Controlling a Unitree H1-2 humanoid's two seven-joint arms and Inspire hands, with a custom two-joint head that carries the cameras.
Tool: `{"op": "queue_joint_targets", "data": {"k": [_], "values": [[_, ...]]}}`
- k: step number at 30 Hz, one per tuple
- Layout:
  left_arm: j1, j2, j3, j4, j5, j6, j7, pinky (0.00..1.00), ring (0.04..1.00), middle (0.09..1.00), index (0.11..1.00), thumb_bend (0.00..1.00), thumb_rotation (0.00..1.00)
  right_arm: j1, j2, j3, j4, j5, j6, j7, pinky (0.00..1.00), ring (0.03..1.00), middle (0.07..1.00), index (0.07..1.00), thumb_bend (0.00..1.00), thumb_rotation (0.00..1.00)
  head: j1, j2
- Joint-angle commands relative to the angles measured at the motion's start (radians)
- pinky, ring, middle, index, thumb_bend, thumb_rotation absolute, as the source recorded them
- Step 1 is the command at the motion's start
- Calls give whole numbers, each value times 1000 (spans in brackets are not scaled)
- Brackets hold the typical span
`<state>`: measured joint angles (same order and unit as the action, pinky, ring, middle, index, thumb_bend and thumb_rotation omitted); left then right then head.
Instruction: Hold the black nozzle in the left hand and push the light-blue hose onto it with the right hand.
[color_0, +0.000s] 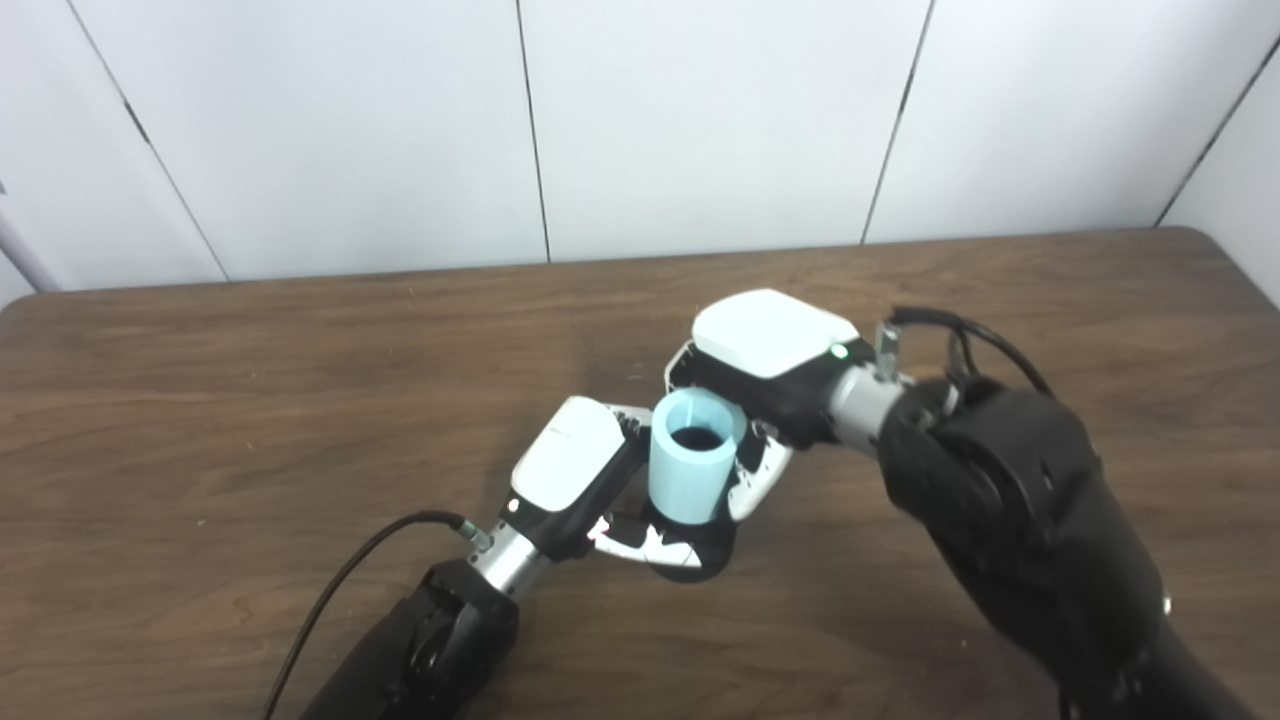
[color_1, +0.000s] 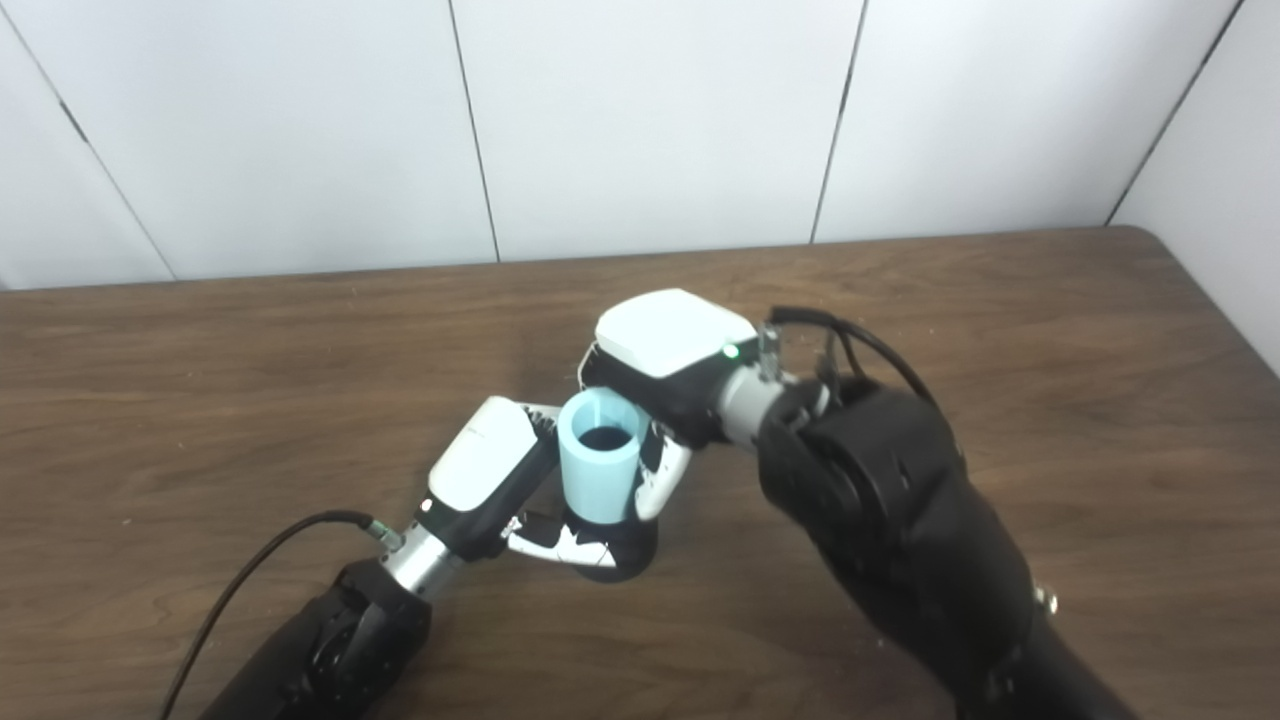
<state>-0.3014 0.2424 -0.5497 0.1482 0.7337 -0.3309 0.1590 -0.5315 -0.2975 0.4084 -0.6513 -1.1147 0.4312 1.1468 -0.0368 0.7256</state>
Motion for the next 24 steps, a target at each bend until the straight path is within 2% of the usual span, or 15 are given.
{"op": "queue_joint_targets", "data": {"k": [1, 2, 4, 7, 9, 10, 13, 14, 17, 21, 24], "values": [[81, 31, -59, 75, 62, 36, -112, 428, 475, 461, 385, 696, 432, -15, 29, -38, -46, 89, -60, -99, 988, 991, 995, 1000, 1000, 482, 0, -1], [81, 32, -61, 74, 58, 35, -117, 474, 525, 520, 420, 725, 455, -1, 32, -68, -48, 128, -84, -160, 994, 996, 998, 1000, 1000, 496, 0, -2], [82, 35, -64, 65, 42, 40, -144, 621, 643, 641, 553, 815, 462, 35, 47, -134, -50, 219, -132, -291, 999, 1000, 1000, 1000, 1000, 571, 3, -4], [82, 36, -61, 51, 12, 37, -190, 828, 792, 772, 699, 880, 445, 125, 99, -252, -41, 371, -242, -541, 1000, 1000, 1000, 1000, 1000, 637, 6, -5], [81, 35, -55, 47, 5, 20, -202, 890, 858, 835, 760, 898, 437, 180, 133, -318, -12, 455, -329, -683, 1000, 1000, 1000, 1000, 1000, 660, 6, -7], [79, 36, -50, 43, 0, 9, -207, 952, 922, 913, 829, 927, 429, 206, 150, -349, 9, 495, -374, -748, 1000, 988, 998, 1000, 1000, 673, 5, -6], [77, 43, -31, 6, -32, -6, -234, 995, 991, 990, 919, 964, 428, 279, 183, -420, 81, 585, -484, -885, 959, 958, 972, 999, 999, 692, 8, -8], [78, 45, -23, -11, -48, -9, -245, 998, 996, 995, 947, 983, 426, 304, 188, -438, 107, 607, -516, -922, 898, 940, 959, 1000, 992, 710, 8, -8], [82, 51, 23, -80, -151, -55, -254, 1000, 1000, 1000, 992, 1000, 420, 400, 192, -486, 171, 658, -585, -998, 802, 920, 951, 1000, 990, 739, 11, -7], [101, 35, 101, -148, -281, -128, -231, 1000, 1000, 1000, 1000, 1000, 449, 497, 198, -490, 200, 675, -637, -1069, 795, 916, 966, 1000, 968, 760, 14, -9], [126, 36, 165, -222, -379, -130, -240, 1000, 1000, 1000, 1000, 1000, 460, 546, 208, -485, 226, 706, -668, -1114, 794, 918, 972, 1000, 954, 770, 26, -14]]}}
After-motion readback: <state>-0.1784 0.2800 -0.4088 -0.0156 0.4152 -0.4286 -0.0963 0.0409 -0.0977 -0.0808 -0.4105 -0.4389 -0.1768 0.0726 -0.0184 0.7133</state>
